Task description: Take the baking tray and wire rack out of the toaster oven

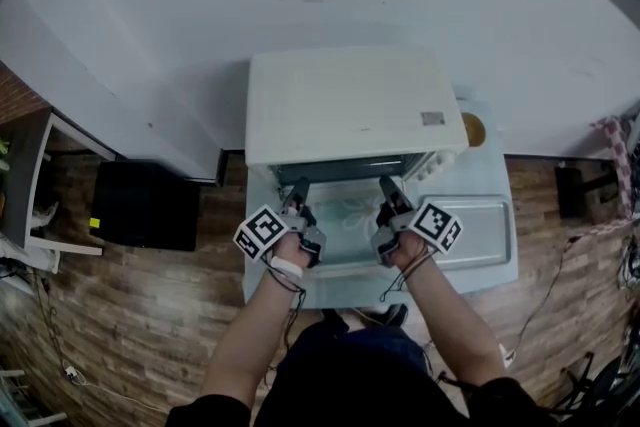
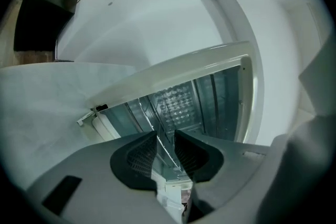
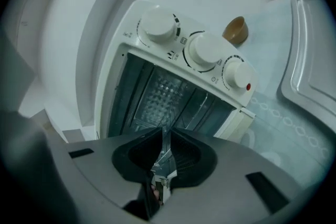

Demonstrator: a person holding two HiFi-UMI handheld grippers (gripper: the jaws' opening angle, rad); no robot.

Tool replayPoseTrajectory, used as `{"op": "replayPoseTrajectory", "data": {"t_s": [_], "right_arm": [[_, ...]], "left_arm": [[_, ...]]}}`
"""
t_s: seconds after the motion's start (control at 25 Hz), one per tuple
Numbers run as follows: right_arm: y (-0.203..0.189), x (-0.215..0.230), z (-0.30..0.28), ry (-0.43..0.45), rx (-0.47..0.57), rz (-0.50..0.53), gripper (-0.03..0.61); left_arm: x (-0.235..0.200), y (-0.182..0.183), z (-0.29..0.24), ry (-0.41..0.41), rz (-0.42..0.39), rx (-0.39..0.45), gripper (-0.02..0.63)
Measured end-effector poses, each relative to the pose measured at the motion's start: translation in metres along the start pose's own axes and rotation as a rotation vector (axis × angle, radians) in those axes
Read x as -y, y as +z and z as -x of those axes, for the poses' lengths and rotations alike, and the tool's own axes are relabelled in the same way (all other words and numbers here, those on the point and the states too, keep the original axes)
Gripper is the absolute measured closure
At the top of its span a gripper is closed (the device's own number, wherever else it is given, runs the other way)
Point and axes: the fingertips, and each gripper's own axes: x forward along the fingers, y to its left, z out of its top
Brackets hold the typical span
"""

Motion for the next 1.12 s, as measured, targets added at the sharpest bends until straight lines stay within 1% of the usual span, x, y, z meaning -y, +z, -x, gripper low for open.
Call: {"op": "replayPoseTrajectory", "data": {"t_s": [0.16,0.2,0.28,0.44,0.56,0.76,0.92,1.04,1.12], "right_arm": [[-0.004,0.024,-0.018,-0.053,0.021,-0.102,0.499],[-0.004,0.030,-0.021,-0.063,0.028,-0.124,0.482],[-0.003,0.040,-0.031,-0.066,0.042,-0.157,0.446],[0.004,0.054,-0.049,-0.072,0.071,-0.197,0.419],[0.013,0.061,-0.061,-0.075,0.101,-0.212,0.420],[0.021,0.069,-0.074,-0.093,0.128,-0.201,0.433],[0.024,0.073,-0.078,-0.088,0.138,-0.184,0.461],[0.022,0.073,-0.074,-0.105,0.133,-0.175,0.466],[0.021,0.071,-0.070,-0.092,0.133,-0.164,0.486]], "left_arm": [[-0.018,0.001,-0.017,0.028,0.039,-0.003,0.512],[-0.020,0.002,-0.021,0.024,0.043,0.002,0.505],[-0.022,0.007,-0.030,0.009,0.047,0.017,0.488],[-0.028,0.015,-0.042,0.004,0.074,0.052,0.476],[-0.032,0.016,-0.051,0.011,0.090,0.063,0.476],[-0.038,0.017,-0.063,0.024,0.081,0.075,0.476],[-0.042,0.018,-0.069,0.029,0.096,0.087,0.476],[-0.041,0.021,-0.069,0.033,0.080,0.095,0.489],[-0.038,0.022,-0.065,0.031,0.067,0.101,0.525]]}}
